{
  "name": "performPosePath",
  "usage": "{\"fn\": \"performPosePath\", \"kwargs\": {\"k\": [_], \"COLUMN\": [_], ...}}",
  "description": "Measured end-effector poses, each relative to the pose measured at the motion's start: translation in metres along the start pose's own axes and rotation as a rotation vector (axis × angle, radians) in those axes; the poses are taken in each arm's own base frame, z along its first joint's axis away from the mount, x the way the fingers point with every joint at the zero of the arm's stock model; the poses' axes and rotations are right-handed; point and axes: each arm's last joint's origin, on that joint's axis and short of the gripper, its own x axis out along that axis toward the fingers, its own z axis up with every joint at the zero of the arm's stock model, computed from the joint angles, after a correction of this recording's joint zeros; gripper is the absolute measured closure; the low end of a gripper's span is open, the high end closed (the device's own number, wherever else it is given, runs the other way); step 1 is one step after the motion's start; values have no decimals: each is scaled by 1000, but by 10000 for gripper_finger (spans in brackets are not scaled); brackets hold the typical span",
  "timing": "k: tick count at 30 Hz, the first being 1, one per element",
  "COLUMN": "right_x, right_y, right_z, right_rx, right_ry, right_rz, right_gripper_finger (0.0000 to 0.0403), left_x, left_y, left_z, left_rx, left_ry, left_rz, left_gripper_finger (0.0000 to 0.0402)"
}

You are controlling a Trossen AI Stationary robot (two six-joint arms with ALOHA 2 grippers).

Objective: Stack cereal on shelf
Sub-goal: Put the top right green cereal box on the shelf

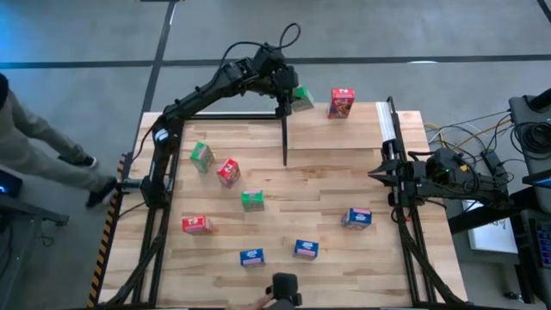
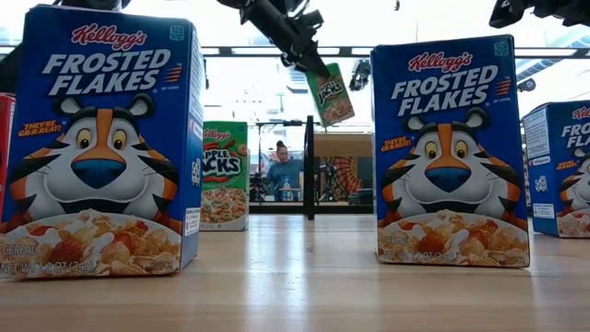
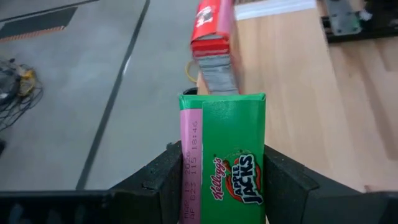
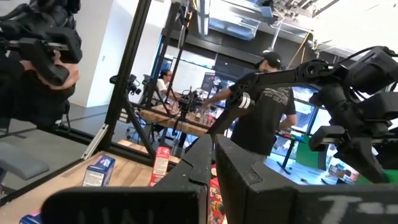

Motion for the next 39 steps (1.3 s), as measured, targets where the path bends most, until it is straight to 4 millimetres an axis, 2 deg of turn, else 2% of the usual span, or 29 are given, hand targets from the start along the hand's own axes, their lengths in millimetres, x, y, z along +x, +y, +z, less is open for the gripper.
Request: {"fn": "performPosePath", "kwargs": {"k": [19,34,39], "right_x": [0,0,0], "right_y": [0,0,0], "right_z": [0,0,0], "right_rx": [0,0,-1], "right_ry": [0,0,0], "right_rz": [0,0,0], "right_gripper_finger": [390,390,390], "left_x": [27,25,5], "left_y": [-7,-7,-7], "left_z": [-21,-19,-8], "left_rx": [-63,-42,-34], "left_ry": [42,29,38], "left_rz": [-46,-40,-48], "left_gripper_finger": [235,160,157]}}
